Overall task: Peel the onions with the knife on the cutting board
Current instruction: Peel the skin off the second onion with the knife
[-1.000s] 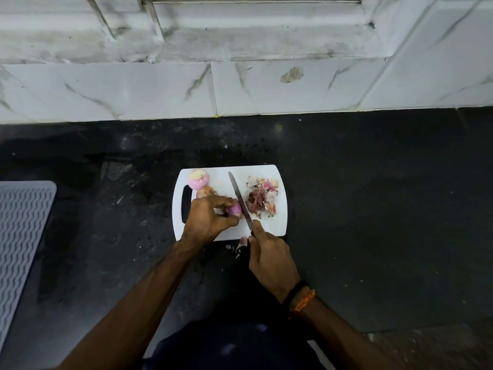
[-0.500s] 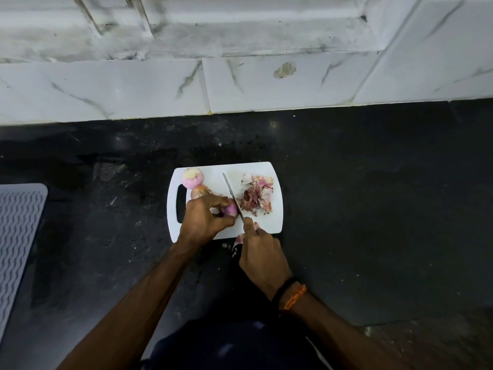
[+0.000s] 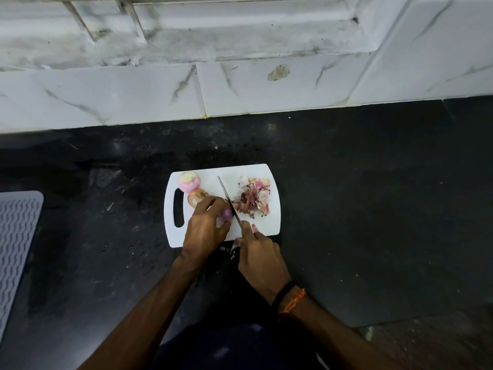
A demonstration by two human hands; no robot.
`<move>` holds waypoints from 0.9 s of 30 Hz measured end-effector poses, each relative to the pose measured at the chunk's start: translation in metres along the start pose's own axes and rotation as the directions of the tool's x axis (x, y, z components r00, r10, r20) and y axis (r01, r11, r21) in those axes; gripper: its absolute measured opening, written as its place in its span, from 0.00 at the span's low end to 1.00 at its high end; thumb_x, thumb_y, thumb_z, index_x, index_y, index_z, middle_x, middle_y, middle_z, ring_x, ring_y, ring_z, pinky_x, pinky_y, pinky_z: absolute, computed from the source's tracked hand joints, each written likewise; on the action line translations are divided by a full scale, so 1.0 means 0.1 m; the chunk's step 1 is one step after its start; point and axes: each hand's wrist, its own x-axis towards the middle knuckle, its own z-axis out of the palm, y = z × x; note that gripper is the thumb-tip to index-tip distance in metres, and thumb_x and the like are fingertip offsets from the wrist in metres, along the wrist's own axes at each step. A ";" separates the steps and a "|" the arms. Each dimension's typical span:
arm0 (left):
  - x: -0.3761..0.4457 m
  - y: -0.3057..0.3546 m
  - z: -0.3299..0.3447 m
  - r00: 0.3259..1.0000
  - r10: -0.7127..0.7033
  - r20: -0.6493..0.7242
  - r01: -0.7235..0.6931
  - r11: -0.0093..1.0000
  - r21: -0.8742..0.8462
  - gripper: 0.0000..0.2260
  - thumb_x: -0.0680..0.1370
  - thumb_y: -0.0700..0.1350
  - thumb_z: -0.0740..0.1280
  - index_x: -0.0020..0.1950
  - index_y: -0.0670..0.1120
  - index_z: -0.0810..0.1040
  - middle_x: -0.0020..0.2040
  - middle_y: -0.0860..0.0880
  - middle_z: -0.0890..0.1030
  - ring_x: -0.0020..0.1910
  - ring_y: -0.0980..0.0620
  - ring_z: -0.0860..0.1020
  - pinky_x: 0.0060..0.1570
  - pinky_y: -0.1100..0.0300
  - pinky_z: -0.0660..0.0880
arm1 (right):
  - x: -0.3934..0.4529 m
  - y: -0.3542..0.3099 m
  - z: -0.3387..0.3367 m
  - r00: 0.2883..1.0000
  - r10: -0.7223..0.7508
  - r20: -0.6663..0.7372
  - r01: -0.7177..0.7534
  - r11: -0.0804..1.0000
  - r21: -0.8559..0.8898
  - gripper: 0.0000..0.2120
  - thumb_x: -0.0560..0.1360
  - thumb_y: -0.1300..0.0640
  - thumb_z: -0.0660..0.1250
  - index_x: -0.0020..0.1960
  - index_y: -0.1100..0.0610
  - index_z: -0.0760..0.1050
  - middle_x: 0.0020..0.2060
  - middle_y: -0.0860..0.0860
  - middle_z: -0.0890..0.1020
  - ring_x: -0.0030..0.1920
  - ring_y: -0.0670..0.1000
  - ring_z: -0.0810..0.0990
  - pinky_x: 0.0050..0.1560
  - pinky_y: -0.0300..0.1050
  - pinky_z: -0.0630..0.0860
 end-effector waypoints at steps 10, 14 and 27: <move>0.03 0.01 -0.05 0.983 -0.135 0.125 0.144 0.987 -0.068 0.22 0.71 0.39 0.74 0.62 0.51 0.74 0.55 0.47 0.81 0.52 0.45 0.81 0.50 0.46 0.81 | -0.03 0.00 -0.07 1.000 -0.001 0.013 0.001 1.000 0.004 0.24 0.83 0.51 0.55 0.77 0.56 0.60 0.66 0.59 0.77 0.55 0.58 0.81 0.55 0.53 0.76; 0.01 0.06 -0.02 0.981 -0.158 0.116 0.168 0.982 -0.082 0.19 0.68 0.31 0.73 0.56 0.46 0.79 0.53 0.48 0.80 0.43 0.56 0.80 0.46 0.61 0.81 | -0.06 -0.04 -0.18 0.998 0.027 0.058 -0.028 1.000 0.011 0.23 0.84 0.52 0.55 0.78 0.55 0.58 0.60 0.56 0.79 0.54 0.58 0.80 0.55 0.53 0.75; -0.12 0.04 0.06 0.997 -0.078 0.027 0.079 0.996 -0.033 0.20 0.63 0.28 0.76 0.52 0.40 0.80 0.52 0.45 0.79 0.45 0.44 0.79 0.40 0.61 0.80 | -0.17 -0.06 -0.21 0.981 0.063 0.186 -0.069 0.997 0.025 0.27 0.84 0.53 0.54 0.81 0.54 0.51 0.61 0.55 0.76 0.57 0.55 0.78 0.60 0.51 0.73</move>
